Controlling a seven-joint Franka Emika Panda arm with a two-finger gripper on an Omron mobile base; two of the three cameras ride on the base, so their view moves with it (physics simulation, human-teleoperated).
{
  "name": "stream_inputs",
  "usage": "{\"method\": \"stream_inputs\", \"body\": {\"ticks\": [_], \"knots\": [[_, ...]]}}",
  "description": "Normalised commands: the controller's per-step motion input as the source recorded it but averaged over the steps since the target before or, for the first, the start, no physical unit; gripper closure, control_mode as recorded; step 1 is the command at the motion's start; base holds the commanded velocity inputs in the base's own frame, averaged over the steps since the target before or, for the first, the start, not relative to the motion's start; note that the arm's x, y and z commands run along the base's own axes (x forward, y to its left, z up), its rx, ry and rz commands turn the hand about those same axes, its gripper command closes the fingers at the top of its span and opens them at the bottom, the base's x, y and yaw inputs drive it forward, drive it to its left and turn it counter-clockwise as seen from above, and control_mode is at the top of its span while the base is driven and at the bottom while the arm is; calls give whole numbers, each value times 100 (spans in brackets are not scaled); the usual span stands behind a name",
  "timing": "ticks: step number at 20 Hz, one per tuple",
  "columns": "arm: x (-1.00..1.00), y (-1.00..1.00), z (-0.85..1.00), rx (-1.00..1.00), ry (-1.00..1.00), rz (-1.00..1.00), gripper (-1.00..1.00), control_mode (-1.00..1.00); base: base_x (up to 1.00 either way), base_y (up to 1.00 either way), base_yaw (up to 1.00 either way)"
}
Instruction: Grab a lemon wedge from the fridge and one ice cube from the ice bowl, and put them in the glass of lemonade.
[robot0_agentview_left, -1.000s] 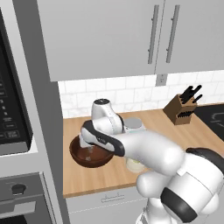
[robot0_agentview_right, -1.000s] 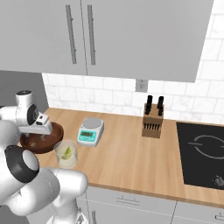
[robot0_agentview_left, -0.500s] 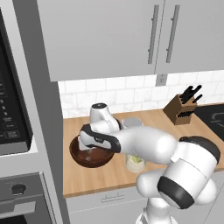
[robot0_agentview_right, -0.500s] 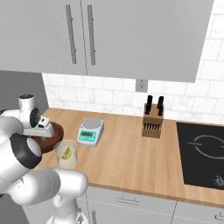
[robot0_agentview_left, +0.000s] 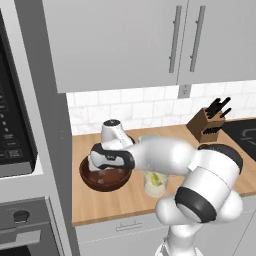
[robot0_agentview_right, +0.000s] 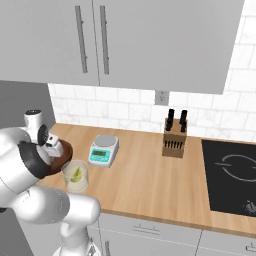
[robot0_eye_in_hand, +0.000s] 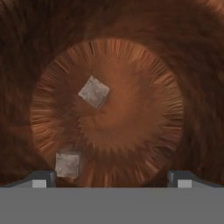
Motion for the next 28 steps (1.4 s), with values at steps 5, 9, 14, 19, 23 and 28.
{"method": "stream_inputs", "body": {"ticks": [5,9,14,19,23,28], "knots": [[35,1,-5,0,0,-10,-100,-100,0,0,0],[20,3,-2,0,0,-5,-100,-100,0,0,0],[14,10,-25,0,0,-4,-100,-100,0,0,0],[0,1,-28,0,0,-2,-100,-100,0,0,0],[3,0,-18,-1,0,-4,-100,-100,0,0,0],[3,0,-1,0,-3,-7,-100,-100,0,0,0]]}}
